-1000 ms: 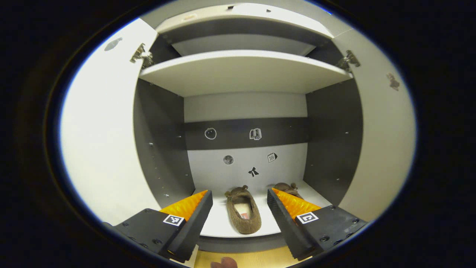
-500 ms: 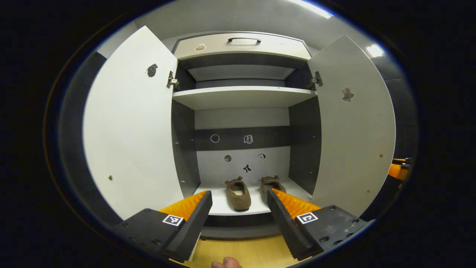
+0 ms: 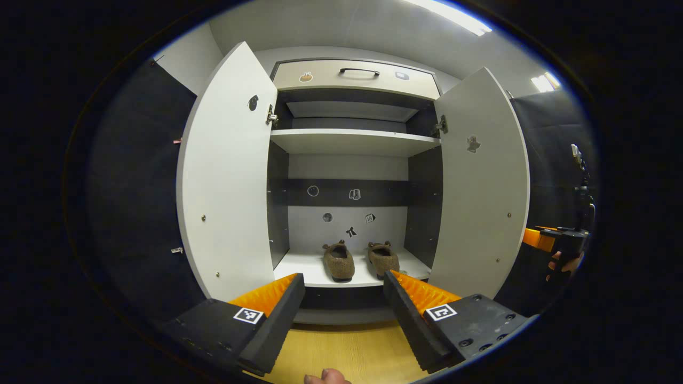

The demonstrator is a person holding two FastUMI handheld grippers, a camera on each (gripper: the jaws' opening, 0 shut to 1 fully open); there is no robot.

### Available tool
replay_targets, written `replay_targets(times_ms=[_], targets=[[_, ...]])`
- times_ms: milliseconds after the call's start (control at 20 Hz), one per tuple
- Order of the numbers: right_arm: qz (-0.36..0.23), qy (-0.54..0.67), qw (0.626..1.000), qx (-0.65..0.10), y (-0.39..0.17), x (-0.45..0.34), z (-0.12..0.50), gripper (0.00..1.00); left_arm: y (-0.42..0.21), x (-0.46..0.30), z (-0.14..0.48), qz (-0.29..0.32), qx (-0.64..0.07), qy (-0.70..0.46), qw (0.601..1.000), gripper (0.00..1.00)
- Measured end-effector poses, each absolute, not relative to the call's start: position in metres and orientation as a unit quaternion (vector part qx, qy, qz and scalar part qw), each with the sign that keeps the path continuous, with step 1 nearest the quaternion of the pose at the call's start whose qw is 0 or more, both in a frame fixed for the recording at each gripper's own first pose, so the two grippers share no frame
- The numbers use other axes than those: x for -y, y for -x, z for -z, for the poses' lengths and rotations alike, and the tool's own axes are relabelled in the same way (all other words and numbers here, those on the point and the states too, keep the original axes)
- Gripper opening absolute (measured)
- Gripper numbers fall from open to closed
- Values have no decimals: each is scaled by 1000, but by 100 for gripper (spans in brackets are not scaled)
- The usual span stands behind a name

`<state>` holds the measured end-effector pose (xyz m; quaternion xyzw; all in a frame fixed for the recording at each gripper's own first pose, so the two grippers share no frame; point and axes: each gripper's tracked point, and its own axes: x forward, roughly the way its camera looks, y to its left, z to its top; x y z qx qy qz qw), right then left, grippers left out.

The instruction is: Grab one shoe with the right hand and put it into the shoe cabinet, grab the other shoe with the left hand and put it into the shoe cabinet; then close the right door with the right hand and the left door with the left hand.

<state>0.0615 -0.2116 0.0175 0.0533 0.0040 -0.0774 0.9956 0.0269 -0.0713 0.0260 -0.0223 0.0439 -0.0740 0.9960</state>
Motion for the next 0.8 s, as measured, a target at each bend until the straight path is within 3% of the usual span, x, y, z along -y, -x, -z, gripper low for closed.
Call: replay_targets(times_ms=[150, 200, 800], targets=[[67, -59, 996, -8, -60, 192, -17, 98, -20, 55, -15, 74, -56, 18, 995, 91], [58, -65, 996, -11, -63, 175, -17, 98, -19, 49, -14, 74, -57, 17, 996, 95], [-44, -67, 996, -36, -101, 37, -4, 98, -15, 6, -8, 68, -52, 15, 996, 95]])
